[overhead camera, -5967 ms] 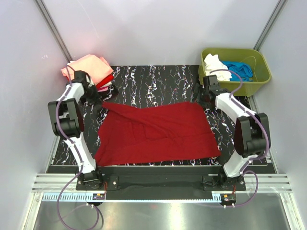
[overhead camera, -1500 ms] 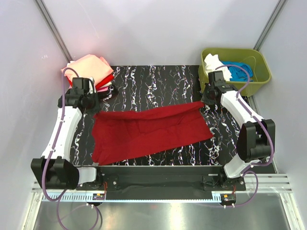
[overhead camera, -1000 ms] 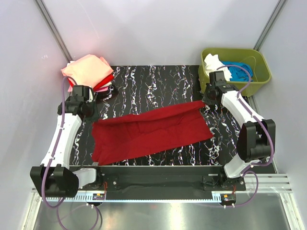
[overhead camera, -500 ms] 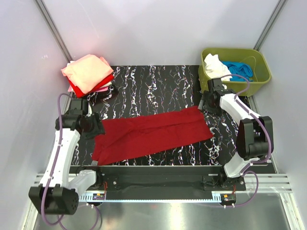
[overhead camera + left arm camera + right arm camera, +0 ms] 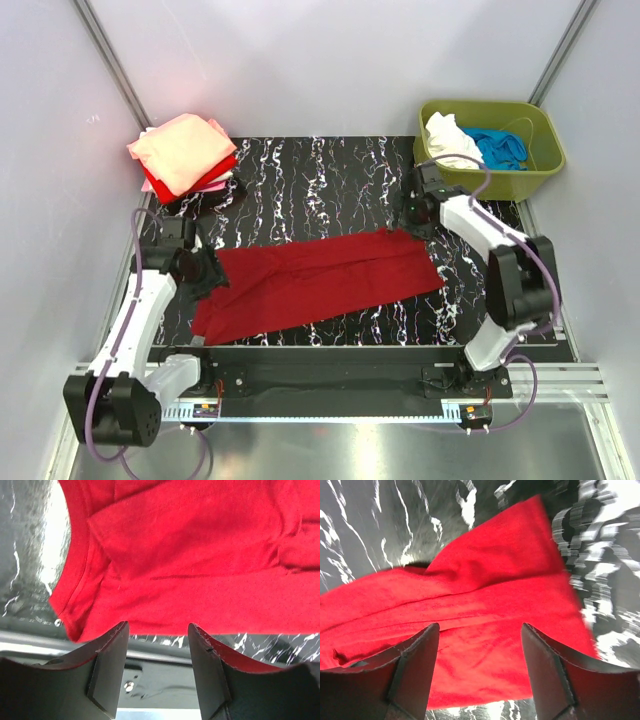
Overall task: Fold and stack the t-shirts
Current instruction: Fold the tshirt
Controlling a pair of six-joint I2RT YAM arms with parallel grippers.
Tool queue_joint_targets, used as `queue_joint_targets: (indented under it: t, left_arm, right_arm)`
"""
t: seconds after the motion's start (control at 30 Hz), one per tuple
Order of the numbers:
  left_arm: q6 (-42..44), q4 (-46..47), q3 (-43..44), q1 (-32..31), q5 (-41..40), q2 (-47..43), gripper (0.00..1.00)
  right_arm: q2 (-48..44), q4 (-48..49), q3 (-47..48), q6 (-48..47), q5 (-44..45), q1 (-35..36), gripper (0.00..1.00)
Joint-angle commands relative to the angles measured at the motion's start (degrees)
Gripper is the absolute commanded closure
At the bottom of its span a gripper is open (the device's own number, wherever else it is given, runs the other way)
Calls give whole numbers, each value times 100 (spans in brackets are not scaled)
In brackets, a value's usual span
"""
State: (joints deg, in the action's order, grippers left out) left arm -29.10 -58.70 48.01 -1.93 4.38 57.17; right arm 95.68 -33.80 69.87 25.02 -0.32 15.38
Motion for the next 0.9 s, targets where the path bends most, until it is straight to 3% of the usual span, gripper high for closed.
queue_joint_targets:
  t: [0.0, 0.17, 0.43, 0.63, 0.7, 0.73, 0.8, 0.83, 0.87]
  left_arm:
    - [-394, 691, 165, -166, -200, 241, 44]
    - [-719, 1404, -256, -439, -60, 1111, 50]
    - [-834, 2723, -56, -738, 115, 3553, 59]
    - [-615, 2066, 2147, -931, -384, 5056, 64]
    - [-518, 1486, 3623, -1132, -429, 5847, 65]
    - [-448, 1145, 4750, -1316, -429, 6433, 65]
    - [-316, 940, 5968, -1537, -229, 7051, 64]
    - [-46, 869, 7332, -1660, -1, 7393, 63]
    - [114, 625, 8120, -1792, 219, 8127, 59]
  right_arm:
    - [747, 76, 342, -242, -784, 9, 29]
    - [1637, -380, 748, -515, -874, 71, 31]
    - [1129, -329, -428, -85, -794, 158, 34]
    - [-127, -548, -1633, 564, -856, 869, 35]
    - [-610, -523, -2027, 1185, -1179, 1377, 35]
    - [-821, -409, -2125, 1825, -1355, 2285, 35]
    - [-841, -128, -1908, 2301, -1593, 3492, 34]
    - [-666, 56, -1689, 2428, -1733, 4543, 33]
    - [-543, 206, -1095, 2447, -1787, 5014, 32]
